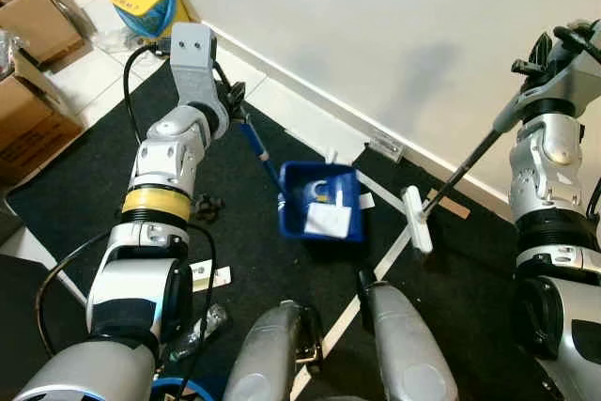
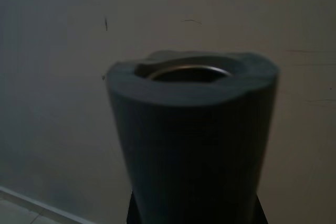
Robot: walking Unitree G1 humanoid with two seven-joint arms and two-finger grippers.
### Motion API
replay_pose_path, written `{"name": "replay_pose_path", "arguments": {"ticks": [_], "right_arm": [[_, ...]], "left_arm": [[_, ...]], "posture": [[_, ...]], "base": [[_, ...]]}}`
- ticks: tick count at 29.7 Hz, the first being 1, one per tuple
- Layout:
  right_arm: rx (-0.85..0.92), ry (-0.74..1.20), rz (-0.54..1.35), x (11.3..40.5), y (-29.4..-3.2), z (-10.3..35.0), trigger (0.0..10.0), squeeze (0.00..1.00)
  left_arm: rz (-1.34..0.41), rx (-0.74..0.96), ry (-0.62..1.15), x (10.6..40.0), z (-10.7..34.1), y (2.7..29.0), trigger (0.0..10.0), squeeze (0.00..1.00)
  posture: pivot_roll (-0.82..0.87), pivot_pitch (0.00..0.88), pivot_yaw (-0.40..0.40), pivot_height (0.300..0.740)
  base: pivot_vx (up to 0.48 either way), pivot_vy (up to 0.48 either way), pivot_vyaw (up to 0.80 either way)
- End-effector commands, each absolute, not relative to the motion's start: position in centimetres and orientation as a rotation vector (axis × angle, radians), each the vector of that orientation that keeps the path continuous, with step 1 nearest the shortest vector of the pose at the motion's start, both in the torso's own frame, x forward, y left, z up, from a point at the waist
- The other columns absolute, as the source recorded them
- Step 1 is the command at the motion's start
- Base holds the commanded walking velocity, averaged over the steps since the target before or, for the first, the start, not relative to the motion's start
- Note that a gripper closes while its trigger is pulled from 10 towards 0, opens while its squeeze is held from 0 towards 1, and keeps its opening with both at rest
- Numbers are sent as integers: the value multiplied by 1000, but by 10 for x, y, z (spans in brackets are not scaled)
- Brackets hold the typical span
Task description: Sweep floor
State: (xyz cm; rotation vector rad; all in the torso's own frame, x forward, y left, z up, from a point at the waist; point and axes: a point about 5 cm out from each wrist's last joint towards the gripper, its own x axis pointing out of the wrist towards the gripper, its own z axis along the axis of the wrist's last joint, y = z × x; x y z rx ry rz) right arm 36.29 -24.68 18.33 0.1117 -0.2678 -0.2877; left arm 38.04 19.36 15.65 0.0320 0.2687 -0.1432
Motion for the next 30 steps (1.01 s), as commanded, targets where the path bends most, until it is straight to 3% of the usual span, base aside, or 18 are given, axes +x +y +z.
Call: {"name": "replay_pose_path", "arguments": {"ticks": [1, 13, 30], "right_arm": [[113, -268, -274, 364, -243, 183, 10000, 0], [58, -257, -205, 373, -226, 182, 10000, 0], [38, -227, -189, 385, -220, 183, 10000, 0]], "left_arm": [[-110, 48, 265, 380, 157, 205, 10000, 0], [-23, 40, 300, 386, 150, 223, 10000, 0], [-21, 43, 223, 396, 161, 214, 10000, 0]], "posture": [[-45, 142, 75, 740], [-38, 193, 69, 740], [-20, 240, 78, 740]], "base": [[0, 0, 0], [0, 0, 0], [0, 0, 0]]}}
